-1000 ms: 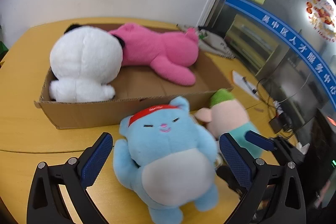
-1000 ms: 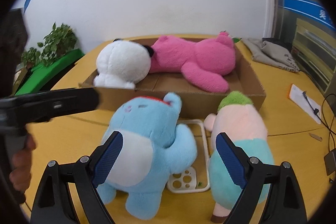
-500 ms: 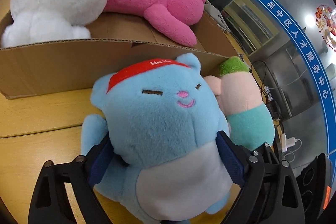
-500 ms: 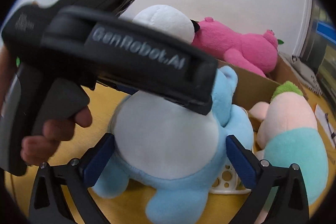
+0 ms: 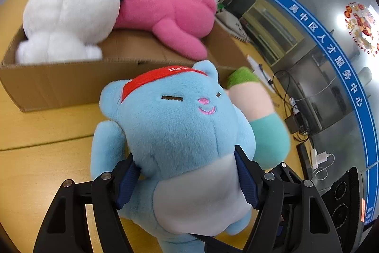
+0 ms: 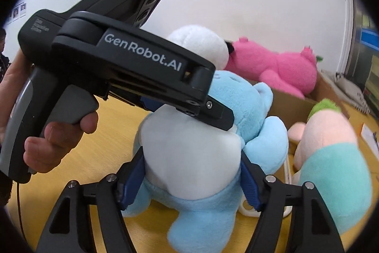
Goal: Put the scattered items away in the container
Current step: 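Pinch the blue cat plush between both grippers and lift it, then carry the blue cat into the box beside the panda and open both grippers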
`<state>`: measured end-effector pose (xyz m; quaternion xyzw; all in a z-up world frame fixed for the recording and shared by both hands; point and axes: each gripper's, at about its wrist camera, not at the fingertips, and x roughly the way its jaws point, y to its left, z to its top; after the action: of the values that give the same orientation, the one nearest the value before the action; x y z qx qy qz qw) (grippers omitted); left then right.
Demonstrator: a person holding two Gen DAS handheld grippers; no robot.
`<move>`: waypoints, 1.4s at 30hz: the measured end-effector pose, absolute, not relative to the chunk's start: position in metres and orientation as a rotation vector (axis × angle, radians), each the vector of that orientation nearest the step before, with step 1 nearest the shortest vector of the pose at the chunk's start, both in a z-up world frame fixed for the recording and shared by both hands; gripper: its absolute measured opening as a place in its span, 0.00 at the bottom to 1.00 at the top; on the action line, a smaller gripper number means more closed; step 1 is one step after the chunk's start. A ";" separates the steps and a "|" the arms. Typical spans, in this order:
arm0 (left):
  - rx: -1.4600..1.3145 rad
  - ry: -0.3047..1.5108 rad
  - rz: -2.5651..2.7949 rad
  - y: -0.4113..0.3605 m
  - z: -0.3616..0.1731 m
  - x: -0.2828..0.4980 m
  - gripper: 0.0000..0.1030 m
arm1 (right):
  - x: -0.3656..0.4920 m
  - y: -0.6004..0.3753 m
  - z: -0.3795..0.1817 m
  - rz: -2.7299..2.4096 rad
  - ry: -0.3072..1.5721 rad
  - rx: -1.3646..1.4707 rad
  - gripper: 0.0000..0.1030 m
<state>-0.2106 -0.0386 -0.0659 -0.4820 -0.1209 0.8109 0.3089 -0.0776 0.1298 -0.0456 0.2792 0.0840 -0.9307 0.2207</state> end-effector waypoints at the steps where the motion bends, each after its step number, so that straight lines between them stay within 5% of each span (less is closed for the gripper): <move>1: -1.257 -0.318 2.154 -0.039 -0.057 -0.210 0.75 | -0.076 0.130 -0.040 -2.579 0.234 0.751 0.69; 9: -1.023 -0.194 2.252 -0.021 0.049 -0.254 0.75 | -0.103 0.141 0.046 -2.668 0.221 0.518 0.69; 14: -0.991 -0.145 2.283 -0.009 0.069 -0.318 0.75 | -0.166 0.148 0.071 -2.691 0.190 0.470 0.69; 23: -1.218 -0.122 2.261 0.014 -0.020 -0.421 0.75 | -0.284 0.157 0.011 -2.679 -0.028 0.740 0.69; 33: -1.186 0.006 2.272 0.028 -0.064 -0.396 0.75 | -0.290 0.164 -0.048 -2.594 -0.073 1.112 0.74; 42: -1.180 -0.167 2.233 -0.005 -0.055 -0.362 0.72 | -0.273 0.164 -0.048 -2.578 -0.048 1.150 0.74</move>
<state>-0.3622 -0.0050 -0.0550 -0.4445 -0.0629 0.8414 0.3007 -0.2728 0.1639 -0.0475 0.4021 -0.0168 -0.9017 0.1584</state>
